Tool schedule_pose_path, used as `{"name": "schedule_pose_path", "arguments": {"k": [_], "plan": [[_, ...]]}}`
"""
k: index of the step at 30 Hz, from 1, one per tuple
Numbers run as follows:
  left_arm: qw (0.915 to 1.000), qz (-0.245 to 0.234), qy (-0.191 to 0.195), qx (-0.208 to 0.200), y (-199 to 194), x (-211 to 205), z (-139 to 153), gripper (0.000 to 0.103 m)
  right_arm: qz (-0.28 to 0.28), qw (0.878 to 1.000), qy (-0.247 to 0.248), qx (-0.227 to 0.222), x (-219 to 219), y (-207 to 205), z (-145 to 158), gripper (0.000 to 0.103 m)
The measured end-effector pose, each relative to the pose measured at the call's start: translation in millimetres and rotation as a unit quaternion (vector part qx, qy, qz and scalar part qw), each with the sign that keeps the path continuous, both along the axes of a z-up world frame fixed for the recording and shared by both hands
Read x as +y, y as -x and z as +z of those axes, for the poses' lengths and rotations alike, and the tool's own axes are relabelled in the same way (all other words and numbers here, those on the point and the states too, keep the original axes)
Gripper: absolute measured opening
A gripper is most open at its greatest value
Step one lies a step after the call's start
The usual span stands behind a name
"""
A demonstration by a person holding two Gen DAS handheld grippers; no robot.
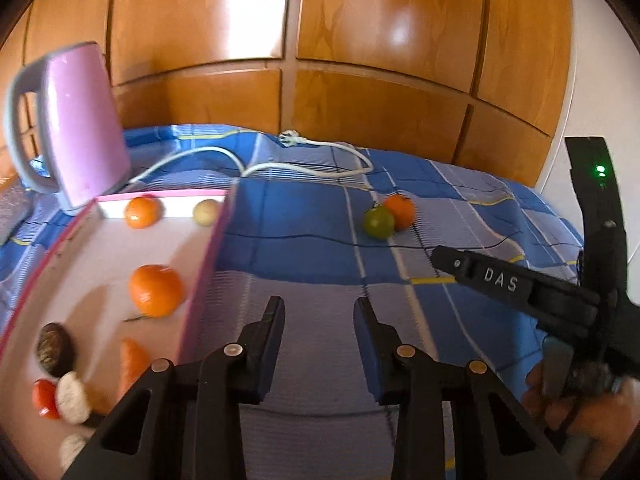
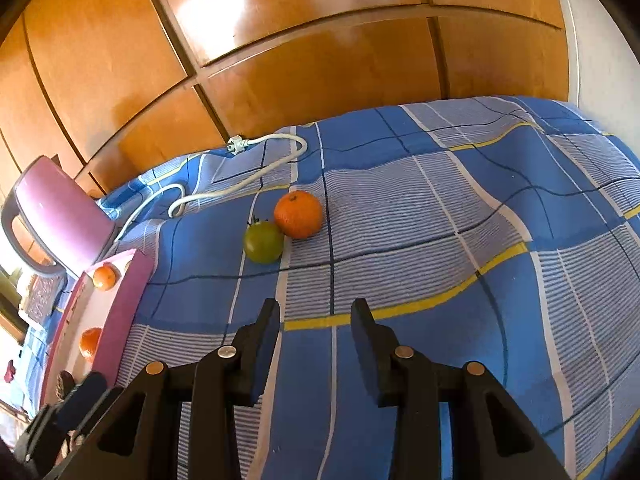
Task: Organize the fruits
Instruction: 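Move both grippers from the tray toward the green fruit and mandarin, then grasp the mandarin with the right gripper while the left gripper approaches the green fruit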
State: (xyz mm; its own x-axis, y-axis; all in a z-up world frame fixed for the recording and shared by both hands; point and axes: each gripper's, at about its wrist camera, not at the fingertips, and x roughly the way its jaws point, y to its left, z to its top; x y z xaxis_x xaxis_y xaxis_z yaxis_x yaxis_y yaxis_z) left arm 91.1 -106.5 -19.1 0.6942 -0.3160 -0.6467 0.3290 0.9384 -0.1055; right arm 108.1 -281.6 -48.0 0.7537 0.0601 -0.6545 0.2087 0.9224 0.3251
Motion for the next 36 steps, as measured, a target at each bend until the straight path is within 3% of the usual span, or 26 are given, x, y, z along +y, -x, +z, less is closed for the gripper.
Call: {"name": "schedule_pose_path", "arguments": {"k": [9,23,36], "plan": [[0.9986,-0.031,0.029,0.031,-45.6,-31.3,-7.6,0.035,0.017,1.0,-0.026,-0.003,-7.0,-26.5,0.0,0.037],[0.994,-0.038,0.063,0.08,-99.0,-58.6,-19.2,0.033,0.043,0.999,-0.019,0.001,-7.8,-76.3,-0.6,0.037],[0.993,-0.045,0.068,0.085,-120.4,-70.3,-21.2,0.035,0.034,0.999,-0.041,0.005,-21.6,-98.4,-4.7,0.04]]}}
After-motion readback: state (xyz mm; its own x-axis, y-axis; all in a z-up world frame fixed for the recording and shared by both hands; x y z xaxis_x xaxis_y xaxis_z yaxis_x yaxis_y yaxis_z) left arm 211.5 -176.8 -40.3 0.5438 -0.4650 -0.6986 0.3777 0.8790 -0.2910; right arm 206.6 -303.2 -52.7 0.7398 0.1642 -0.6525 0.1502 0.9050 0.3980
